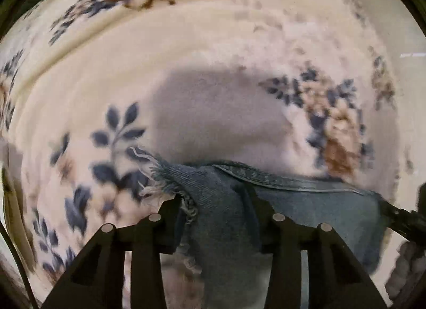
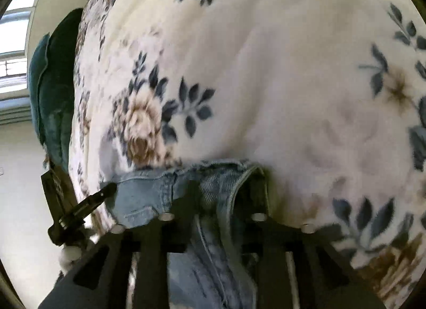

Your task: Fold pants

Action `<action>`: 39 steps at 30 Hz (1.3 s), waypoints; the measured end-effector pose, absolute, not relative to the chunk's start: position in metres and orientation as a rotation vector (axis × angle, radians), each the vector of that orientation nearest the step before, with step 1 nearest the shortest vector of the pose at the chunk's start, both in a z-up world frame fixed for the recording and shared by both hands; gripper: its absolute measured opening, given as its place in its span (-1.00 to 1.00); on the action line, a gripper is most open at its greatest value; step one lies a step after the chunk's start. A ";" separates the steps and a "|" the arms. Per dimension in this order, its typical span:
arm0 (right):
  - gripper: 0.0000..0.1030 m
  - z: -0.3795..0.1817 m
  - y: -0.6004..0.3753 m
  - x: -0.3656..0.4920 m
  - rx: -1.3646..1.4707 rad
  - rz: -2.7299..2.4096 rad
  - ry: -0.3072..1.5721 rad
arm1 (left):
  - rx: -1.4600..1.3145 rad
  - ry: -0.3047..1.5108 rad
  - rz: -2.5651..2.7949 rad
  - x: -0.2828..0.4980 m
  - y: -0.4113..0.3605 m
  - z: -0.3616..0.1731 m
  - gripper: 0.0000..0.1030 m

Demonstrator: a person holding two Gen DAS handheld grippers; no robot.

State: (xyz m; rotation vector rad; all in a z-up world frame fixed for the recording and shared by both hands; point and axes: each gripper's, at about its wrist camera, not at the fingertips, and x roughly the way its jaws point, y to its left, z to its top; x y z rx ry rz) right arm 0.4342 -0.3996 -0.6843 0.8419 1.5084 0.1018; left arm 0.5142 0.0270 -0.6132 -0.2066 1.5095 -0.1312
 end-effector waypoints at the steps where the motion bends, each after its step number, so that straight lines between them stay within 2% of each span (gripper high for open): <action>1: 0.02 -0.680 -0.401 0.432 0.829 0.116 1.506 | -0.256 1.485 -0.137 0.503 0.037 -0.605 -0.18; 2: 0.46 -0.677 -0.402 0.430 0.807 0.129 1.501 | -0.317 1.455 -0.143 0.492 0.048 -0.597 -0.07; 3: 0.67 -0.674 -0.404 0.426 0.778 0.141 1.500 | -0.362 1.434 -0.150 0.484 0.056 -0.593 0.25; 4: 0.81 -0.674 -0.404 0.422 0.757 0.153 1.506 | -0.424 1.401 -0.163 0.474 0.067 -0.589 0.63; 6: 0.81 -0.688 -0.404 0.412 0.765 0.201 1.553 | -0.503 1.368 -0.161 0.451 0.084 -0.591 0.85; 12: 0.84 -0.734 -0.392 0.395 0.934 0.354 1.597 | -0.707 1.499 -0.256 0.425 0.064 -0.654 0.85; 18: 0.84 -0.740 -0.385 0.392 0.924 0.395 1.539 | -0.620 1.507 -0.290 0.436 0.035 -0.651 0.83; 20: 0.83 -0.737 -0.381 0.390 0.892 0.406 1.532 | -0.612 1.493 -0.333 0.439 0.025 -0.646 0.71; 22: 0.78 -0.737 -0.376 0.389 0.888 0.437 1.523 | -0.553 1.482 -0.383 0.441 0.006 -0.637 0.17; 23: 0.65 -0.735 -0.372 0.393 0.915 0.473 1.512 | -0.516 1.477 -0.399 0.440 0.001 -0.631 0.15; 25: 0.64 -0.729 -0.367 0.391 0.935 0.534 1.499 | -0.425 1.475 -0.414 0.440 -0.013 -0.627 0.12; 29: 0.23 -0.741 -0.364 0.390 0.832 0.483 1.559 | -0.428 1.517 -0.387 0.442 -0.012 -0.648 -0.12; 30: 0.18 -0.743 -0.364 0.390 0.832 0.469 1.553 | -0.433 1.514 -0.385 0.441 -0.010 -0.647 -0.21; 31: 0.08 -0.741 -0.364 0.390 0.823 0.457 1.551 | -0.439 1.507 -0.383 0.441 -0.009 -0.646 -0.36; 32: -0.10 -0.738 -0.365 0.389 0.820 0.439 1.545 | -0.439 1.489 -0.387 0.441 -0.007 -0.641 -0.49; 33: -0.15 -0.735 -0.366 0.387 0.827 0.426 1.533 | -0.435 1.480 -0.389 0.440 -0.008 -0.638 -0.66; 34: -0.24 -0.734 -0.368 0.385 0.834 0.418 1.522 | -0.438 1.472 -0.390 0.440 -0.007 -0.634 -0.72; 39: -0.46 -0.705 -0.360 0.377 0.857 0.388 1.473 | -0.393 1.433 -0.399 0.434 -0.005 -0.605 -0.79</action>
